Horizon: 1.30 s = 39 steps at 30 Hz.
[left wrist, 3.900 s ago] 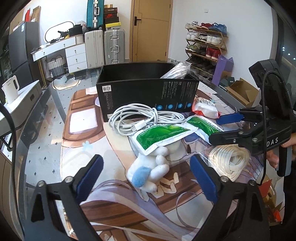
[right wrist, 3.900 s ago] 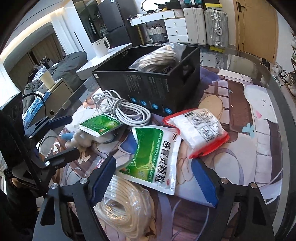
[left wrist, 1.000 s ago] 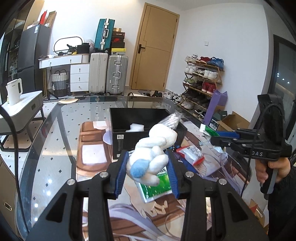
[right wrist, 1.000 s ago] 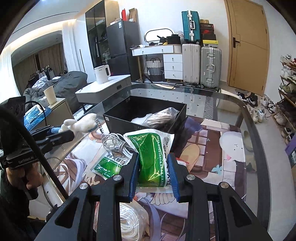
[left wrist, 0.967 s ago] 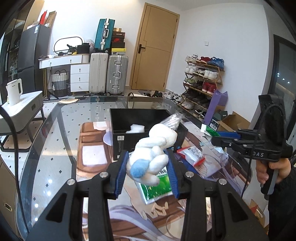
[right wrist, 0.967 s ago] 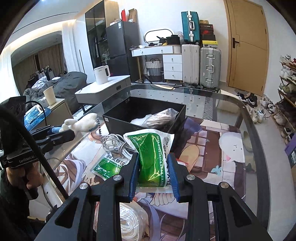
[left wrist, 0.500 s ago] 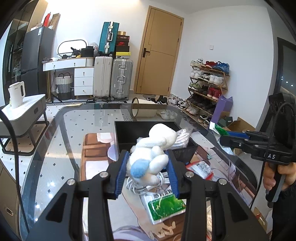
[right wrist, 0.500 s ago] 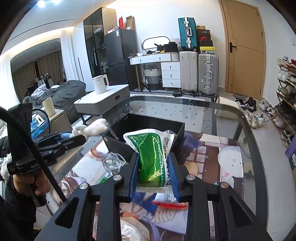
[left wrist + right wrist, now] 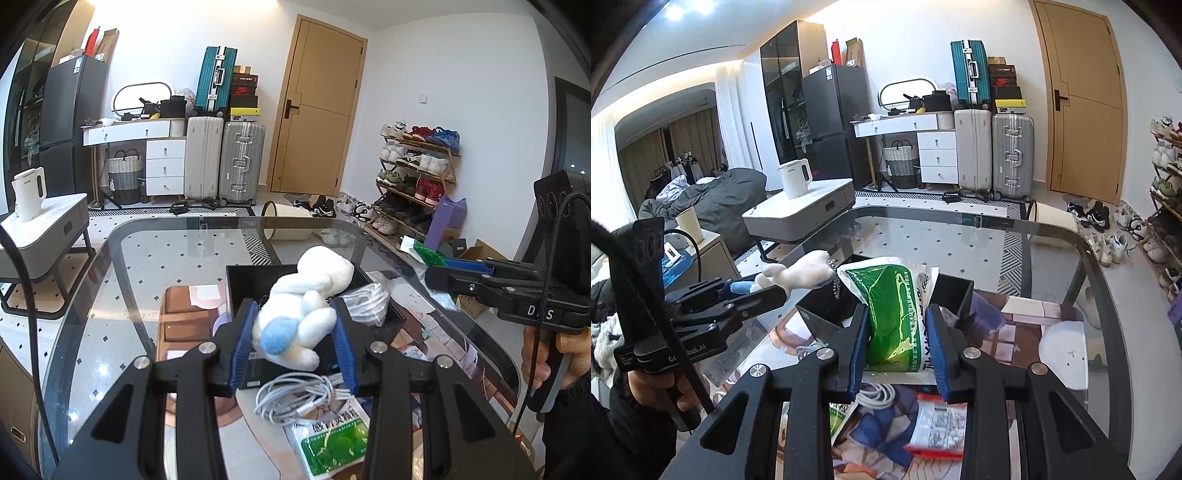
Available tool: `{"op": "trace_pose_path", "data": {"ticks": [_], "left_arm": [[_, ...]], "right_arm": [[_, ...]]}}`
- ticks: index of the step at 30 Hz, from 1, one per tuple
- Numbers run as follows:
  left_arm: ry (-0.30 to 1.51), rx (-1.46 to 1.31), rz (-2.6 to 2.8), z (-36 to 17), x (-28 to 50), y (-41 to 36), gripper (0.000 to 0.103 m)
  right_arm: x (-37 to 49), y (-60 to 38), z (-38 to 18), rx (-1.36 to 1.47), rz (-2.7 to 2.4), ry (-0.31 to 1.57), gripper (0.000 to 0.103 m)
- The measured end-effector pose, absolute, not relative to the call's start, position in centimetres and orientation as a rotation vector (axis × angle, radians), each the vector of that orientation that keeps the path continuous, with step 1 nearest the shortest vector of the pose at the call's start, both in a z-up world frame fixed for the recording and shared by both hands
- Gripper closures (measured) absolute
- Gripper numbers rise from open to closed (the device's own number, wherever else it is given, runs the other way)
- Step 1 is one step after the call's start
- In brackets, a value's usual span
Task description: Organize soft objects
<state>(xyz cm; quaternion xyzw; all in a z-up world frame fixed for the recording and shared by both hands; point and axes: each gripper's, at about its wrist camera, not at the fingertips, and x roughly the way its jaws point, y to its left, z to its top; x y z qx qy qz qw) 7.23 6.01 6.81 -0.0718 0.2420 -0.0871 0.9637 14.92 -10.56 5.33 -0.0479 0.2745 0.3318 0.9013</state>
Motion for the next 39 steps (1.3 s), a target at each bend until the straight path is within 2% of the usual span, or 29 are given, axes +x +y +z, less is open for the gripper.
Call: {"op": "trace_pose_path", "data": {"ticks": [19, 39], "left_arm": [[0.508, -0.133, -0.160, 6.5, 11.7, 6.1, 0.064], [0.577, -0.104, -0.153, 4.2, 15.4, 4.9, 0.064]], "right_arm": [[19.3, -7.6, 5.5, -0.117, 0.704, 0.598, 0.073], [23.6, -4.8, 3.3, -0.165, 0.718, 0.668, 0.073]]}}
